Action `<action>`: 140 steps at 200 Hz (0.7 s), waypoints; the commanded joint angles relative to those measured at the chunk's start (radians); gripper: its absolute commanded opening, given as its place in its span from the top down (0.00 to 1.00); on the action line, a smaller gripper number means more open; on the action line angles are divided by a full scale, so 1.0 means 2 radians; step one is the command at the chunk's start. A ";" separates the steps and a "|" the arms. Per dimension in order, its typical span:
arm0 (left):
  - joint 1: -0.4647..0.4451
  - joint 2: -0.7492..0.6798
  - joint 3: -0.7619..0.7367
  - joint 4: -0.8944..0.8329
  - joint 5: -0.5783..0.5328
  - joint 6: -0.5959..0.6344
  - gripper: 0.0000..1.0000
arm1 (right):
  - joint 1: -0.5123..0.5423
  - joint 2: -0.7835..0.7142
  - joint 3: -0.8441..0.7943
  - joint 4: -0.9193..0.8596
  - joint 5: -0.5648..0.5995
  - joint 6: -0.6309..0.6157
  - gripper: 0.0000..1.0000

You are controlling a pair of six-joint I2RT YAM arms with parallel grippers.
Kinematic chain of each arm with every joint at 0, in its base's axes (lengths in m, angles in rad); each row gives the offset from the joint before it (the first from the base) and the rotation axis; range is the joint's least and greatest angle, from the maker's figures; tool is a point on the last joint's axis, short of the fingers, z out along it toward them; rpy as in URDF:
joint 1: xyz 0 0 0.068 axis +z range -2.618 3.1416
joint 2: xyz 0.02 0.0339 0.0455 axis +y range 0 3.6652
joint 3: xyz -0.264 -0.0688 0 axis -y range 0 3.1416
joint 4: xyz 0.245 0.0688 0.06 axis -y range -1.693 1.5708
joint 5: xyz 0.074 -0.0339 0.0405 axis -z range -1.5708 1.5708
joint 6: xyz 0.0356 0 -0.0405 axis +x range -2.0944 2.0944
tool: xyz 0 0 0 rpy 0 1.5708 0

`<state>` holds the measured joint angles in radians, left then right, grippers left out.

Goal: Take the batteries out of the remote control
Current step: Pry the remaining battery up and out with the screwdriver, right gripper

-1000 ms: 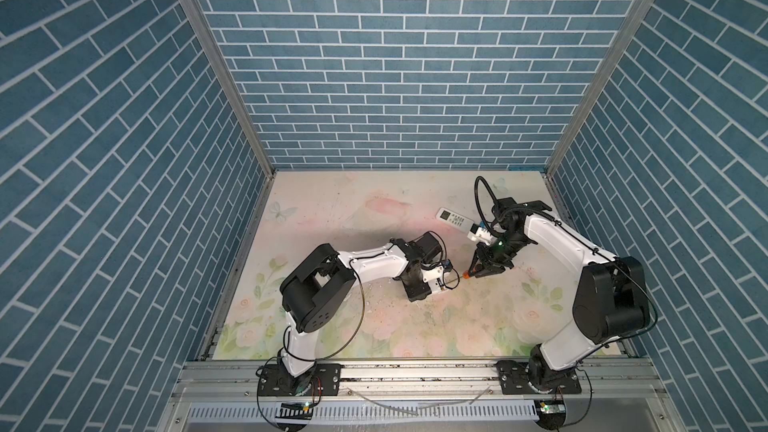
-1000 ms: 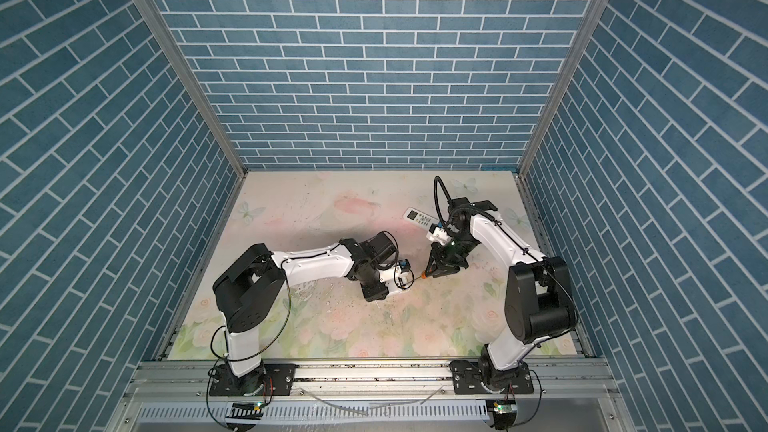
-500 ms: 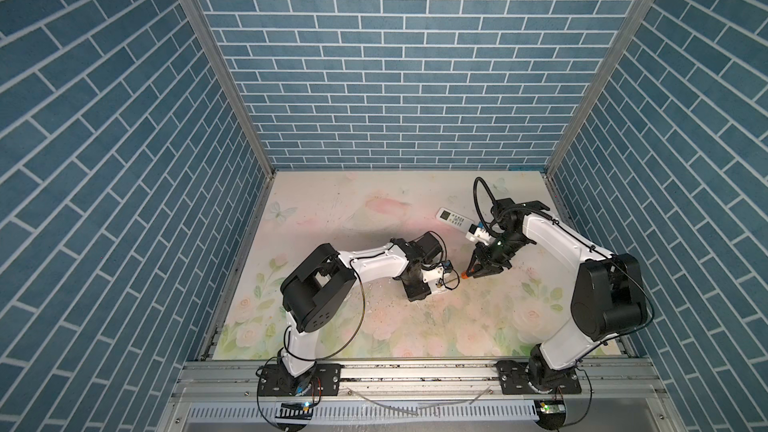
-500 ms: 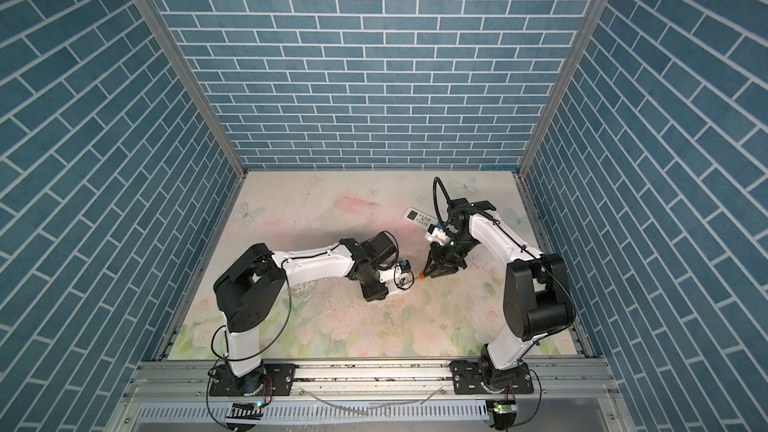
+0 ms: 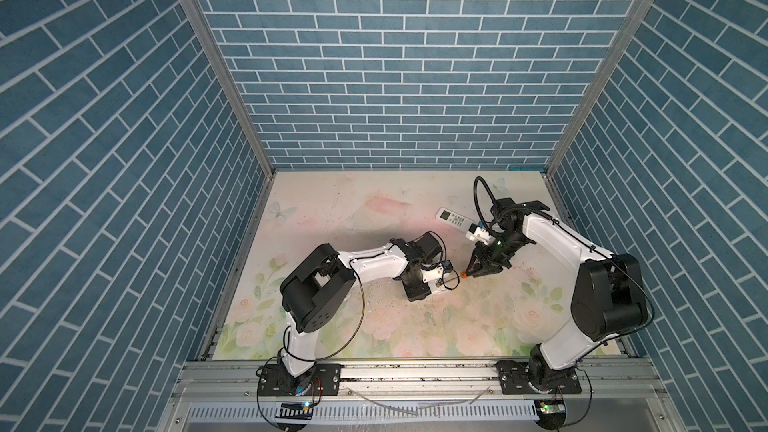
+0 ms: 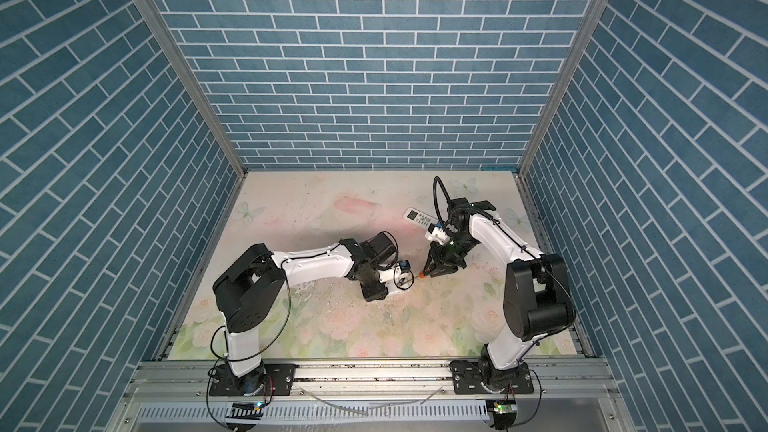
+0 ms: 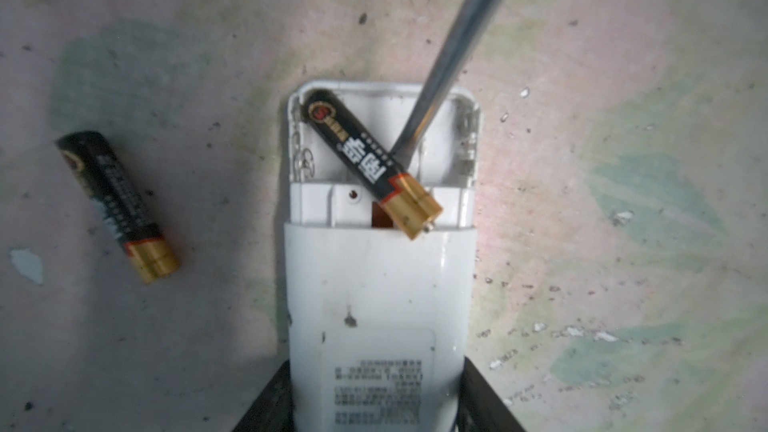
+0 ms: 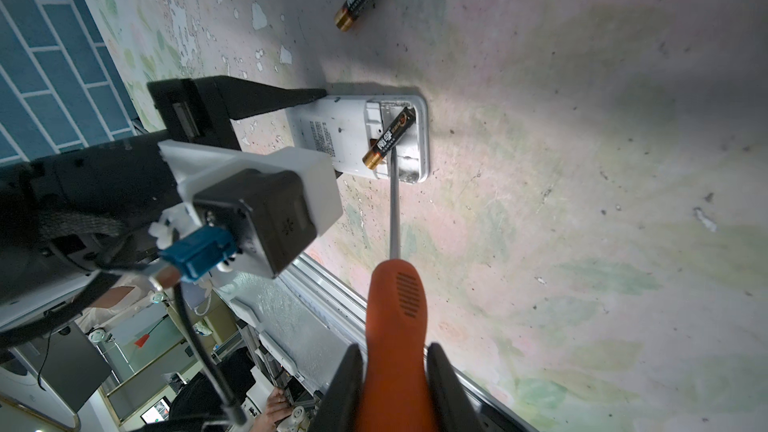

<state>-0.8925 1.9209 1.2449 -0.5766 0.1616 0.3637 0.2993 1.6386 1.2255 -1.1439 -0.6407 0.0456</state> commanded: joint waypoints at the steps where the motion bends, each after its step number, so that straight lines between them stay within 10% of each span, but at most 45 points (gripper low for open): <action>1: 0.008 0.020 -0.024 -0.024 -0.015 -0.007 0.44 | 0.007 -0.008 -0.001 0.016 -0.025 -0.011 1.00; 140: 0.008 0.018 -0.027 -0.023 -0.005 -0.011 0.45 | 0.007 -0.004 0.021 0.014 -0.020 -0.012 1.00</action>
<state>-0.8921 1.9167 1.2362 -0.5663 0.1646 0.3550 0.3004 1.6386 1.2274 -1.1290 -0.6403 0.0456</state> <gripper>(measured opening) 0.572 0.262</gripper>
